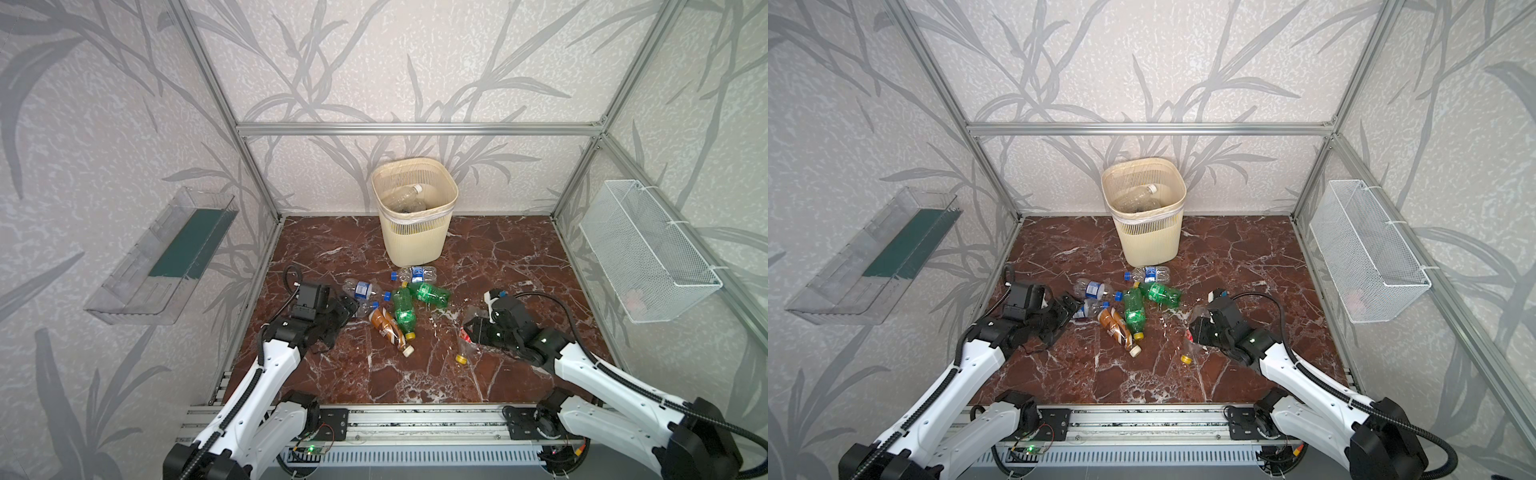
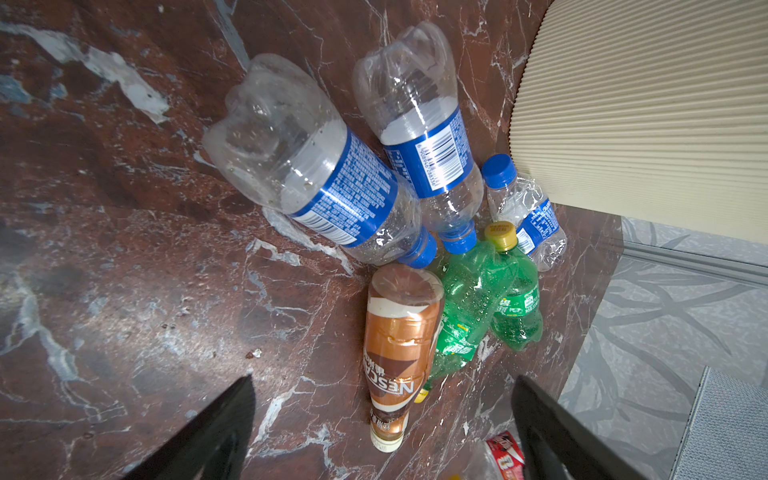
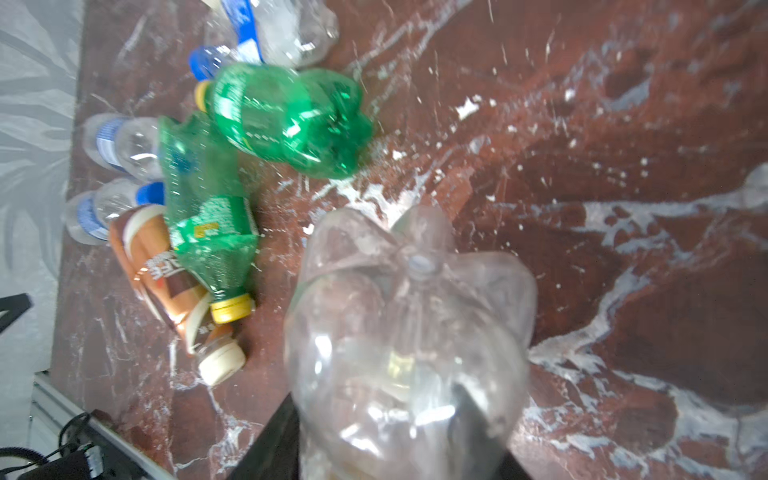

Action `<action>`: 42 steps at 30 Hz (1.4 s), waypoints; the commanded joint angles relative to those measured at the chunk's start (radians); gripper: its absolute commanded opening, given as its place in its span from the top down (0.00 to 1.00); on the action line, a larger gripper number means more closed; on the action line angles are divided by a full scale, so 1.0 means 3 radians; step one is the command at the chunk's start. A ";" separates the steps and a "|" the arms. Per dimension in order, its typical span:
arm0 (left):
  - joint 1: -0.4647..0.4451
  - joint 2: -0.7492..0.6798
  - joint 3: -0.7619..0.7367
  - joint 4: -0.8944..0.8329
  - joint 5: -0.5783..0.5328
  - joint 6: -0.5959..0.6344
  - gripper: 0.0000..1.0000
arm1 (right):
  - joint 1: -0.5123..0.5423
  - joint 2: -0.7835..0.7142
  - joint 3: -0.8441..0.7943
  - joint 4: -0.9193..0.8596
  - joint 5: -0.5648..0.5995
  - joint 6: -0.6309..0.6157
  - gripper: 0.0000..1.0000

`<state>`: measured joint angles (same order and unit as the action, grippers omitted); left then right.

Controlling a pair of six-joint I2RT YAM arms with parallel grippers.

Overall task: Throw the plastic bottles in the bin
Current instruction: 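Lift the red-labelled bottle over the bin with the right gripper and release it, then return the right gripper down beside the pile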

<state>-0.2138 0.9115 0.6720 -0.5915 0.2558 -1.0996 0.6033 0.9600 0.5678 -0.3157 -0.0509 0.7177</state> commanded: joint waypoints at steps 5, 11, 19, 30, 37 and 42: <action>0.0012 -0.0049 0.0266 -0.0171 -0.0122 -0.0060 0.04 | -0.0324 0.0772 0.2408 0.0205 -0.0082 -0.0638 0.48; 0.0012 0.0009 0.0802 -0.0448 -0.0171 -0.0003 0.04 | -0.0477 0.2362 0.5117 -0.0916 -0.0046 -0.0575 0.16; 0.0048 -0.0212 0.0629 -0.0426 -0.0208 0.0053 0.03 | -0.0542 0.1351 0.3550 -0.0793 0.0170 -0.0522 0.07; 0.0053 -0.0307 0.0284 -0.0335 -0.0203 0.0004 0.03 | -0.0539 0.0232 0.1262 -0.0671 -0.0085 -0.0113 0.16; 0.0053 -0.0300 0.0153 -0.0320 -0.0226 -0.0086 0.05 | -0.0426 0.0148 0.0769 -0.0512 -0.0193 0.0069 0.18; 0.0053 -0.0288 0.0034 -0.0368 -0.0284 -0.0299 0.07 | -0.0303 0.0194 0.0623 -0.0391 -0.0199 0.0158 0.18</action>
<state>-0.2016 0.8272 0.7059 -0.6838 0.1986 -1.1381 0.4950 1.0260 0.7681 -0.4839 -0.0994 0.7376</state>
